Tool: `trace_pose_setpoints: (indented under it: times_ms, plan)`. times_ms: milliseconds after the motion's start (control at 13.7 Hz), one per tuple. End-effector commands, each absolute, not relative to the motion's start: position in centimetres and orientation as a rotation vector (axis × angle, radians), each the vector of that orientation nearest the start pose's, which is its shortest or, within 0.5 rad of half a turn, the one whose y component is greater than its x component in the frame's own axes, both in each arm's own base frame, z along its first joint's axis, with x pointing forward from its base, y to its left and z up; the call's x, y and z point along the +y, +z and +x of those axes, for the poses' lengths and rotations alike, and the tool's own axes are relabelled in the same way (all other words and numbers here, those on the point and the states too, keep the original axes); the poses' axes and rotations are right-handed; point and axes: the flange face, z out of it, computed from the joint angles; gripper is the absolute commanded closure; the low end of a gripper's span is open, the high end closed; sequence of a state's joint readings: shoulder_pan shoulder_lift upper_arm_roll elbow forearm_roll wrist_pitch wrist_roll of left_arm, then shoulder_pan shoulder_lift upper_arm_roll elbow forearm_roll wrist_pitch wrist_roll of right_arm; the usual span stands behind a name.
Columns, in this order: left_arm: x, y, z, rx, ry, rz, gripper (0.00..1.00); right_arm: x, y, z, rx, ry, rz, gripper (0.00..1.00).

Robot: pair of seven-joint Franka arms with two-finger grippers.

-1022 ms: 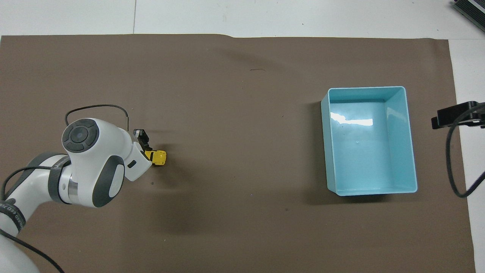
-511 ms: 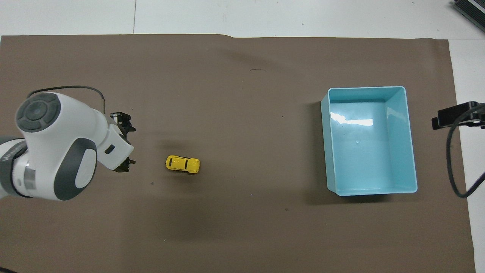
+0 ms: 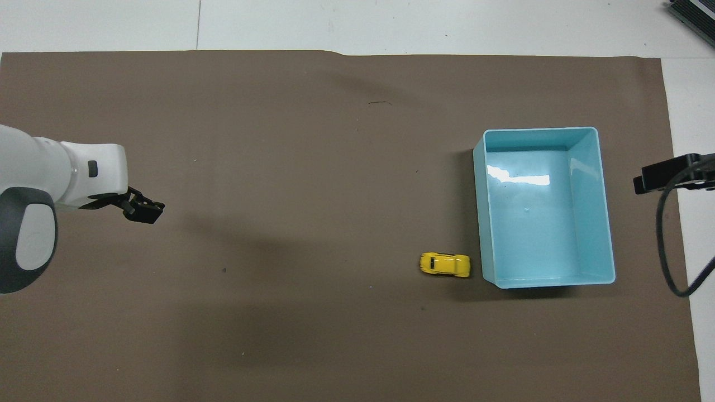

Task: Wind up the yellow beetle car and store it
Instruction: 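Release the car and raise the left gripper back toward rest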

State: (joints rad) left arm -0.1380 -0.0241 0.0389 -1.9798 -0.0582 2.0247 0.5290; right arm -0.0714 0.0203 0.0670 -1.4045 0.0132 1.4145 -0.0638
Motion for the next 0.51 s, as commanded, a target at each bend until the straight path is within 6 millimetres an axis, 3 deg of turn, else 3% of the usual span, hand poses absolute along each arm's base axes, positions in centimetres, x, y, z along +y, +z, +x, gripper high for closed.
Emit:
trace_pose_setpoints:
  times_ms: [0,219,438]
  plan:
    - [-3.7,51.2,56.0,0.457,-0.046,-3.154,0.00,-0.1,67.0,52.7,-0.215,0.035,-3.109,0.00]
    - [-3.0,55.9,56.0,0.232,-0.034,-3.182,0.00,1.0,66.5,51.9,-0.383,0.047,-3.094,0.00]
    - [-0.4,59.5,55.7,0.150,-0.047,-3.177,0.00,3.1,65.5,51.2,-0.879,0.051,-2.998,0.00]
